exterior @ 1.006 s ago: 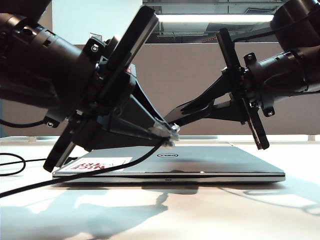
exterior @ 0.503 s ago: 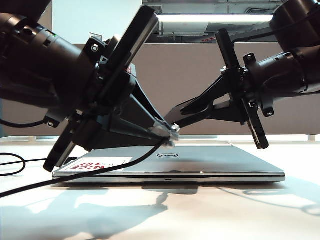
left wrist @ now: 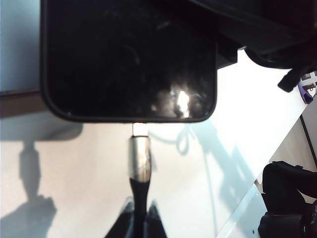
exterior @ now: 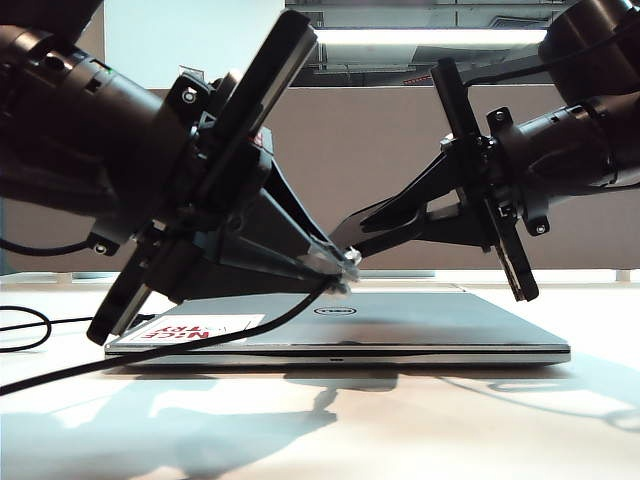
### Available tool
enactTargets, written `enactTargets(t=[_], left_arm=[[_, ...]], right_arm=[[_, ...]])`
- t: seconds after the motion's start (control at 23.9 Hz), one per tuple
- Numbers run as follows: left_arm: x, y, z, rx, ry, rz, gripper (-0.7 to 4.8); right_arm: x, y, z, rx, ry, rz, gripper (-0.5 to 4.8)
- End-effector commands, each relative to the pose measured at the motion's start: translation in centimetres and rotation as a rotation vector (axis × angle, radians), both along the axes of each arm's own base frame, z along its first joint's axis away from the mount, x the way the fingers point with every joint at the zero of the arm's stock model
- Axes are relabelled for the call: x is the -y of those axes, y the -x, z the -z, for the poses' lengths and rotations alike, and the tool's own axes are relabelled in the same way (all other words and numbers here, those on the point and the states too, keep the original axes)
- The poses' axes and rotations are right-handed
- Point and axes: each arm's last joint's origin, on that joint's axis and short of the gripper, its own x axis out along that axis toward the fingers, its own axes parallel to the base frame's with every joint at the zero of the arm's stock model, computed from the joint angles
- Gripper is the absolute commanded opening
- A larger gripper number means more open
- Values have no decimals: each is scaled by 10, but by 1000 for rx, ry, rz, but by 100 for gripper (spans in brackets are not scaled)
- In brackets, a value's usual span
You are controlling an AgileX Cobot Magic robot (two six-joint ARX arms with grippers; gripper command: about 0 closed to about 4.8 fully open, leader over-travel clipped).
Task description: Pick up the charging cable and the phone, plug the charging cable into the charging port on the phone, and finally place them back on the table.
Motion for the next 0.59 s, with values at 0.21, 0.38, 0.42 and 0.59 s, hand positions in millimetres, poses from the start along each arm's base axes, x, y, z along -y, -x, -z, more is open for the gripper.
enactTargets(t=[0.21,0.38,0.42,0.59], left_arm=[[2,-2,-6,31,47,-3,-7],[2,-2,-5,29,44,-3,-6],[2,-2,-4,28,43,-3,-6],[2,-2,-4,28,42,-5,-7]], right_arm=[[-5,1,-7,61,-17,-41,-5],[-13,4,-7,68,-14,-68,-5],[-13,4,-7,68,-14,-68,-5],[-12,5,-7,86,-19,-96,-5]])
